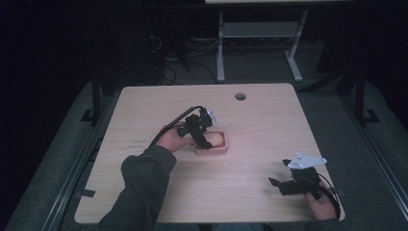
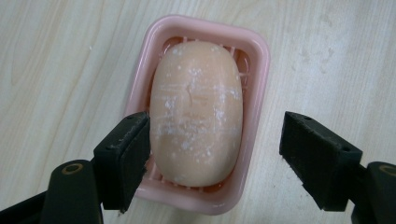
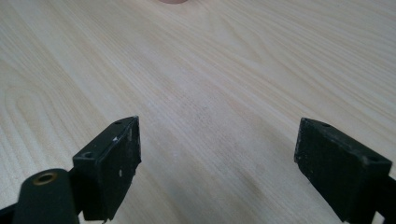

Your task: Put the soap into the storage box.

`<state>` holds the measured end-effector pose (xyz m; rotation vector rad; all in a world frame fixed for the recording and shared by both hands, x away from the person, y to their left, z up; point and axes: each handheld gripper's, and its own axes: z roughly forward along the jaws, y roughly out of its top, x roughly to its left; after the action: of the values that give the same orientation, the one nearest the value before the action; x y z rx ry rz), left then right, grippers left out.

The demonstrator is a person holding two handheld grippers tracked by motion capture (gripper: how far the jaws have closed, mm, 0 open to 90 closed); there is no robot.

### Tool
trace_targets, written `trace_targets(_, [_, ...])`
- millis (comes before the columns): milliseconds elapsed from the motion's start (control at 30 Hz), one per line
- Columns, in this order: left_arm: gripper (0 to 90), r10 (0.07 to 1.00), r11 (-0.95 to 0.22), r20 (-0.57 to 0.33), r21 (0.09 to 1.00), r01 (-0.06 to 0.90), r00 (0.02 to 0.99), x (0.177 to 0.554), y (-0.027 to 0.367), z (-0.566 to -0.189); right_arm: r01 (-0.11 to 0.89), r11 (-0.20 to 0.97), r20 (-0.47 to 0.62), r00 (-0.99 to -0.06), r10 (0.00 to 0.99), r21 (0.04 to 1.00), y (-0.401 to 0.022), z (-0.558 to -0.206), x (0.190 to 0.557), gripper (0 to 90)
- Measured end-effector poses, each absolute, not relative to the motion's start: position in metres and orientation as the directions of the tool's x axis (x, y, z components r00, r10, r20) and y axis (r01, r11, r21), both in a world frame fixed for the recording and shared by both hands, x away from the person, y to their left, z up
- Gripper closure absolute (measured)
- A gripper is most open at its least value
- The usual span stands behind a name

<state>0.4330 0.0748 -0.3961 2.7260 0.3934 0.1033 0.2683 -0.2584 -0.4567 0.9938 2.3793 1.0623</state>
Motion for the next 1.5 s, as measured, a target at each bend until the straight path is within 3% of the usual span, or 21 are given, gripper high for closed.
trace_targets(767, [23.8,0.320,-0.881,0.006,0.370,0.295,0.947,0.412,0.096,-0.401,0.455,0.482,-0.047,-0.688,0.724,0.749,-0.256,-0.456,0.269,14.1])
trace_targets(1500, [23.8,0.346,-0.852,0.001,0.420,0.313,0.938,0.381,0.128,-0.403,0.464,0.473,-0.047,-0.674,0.737,0.749,-0.257,-0.455,0.271,14.2])
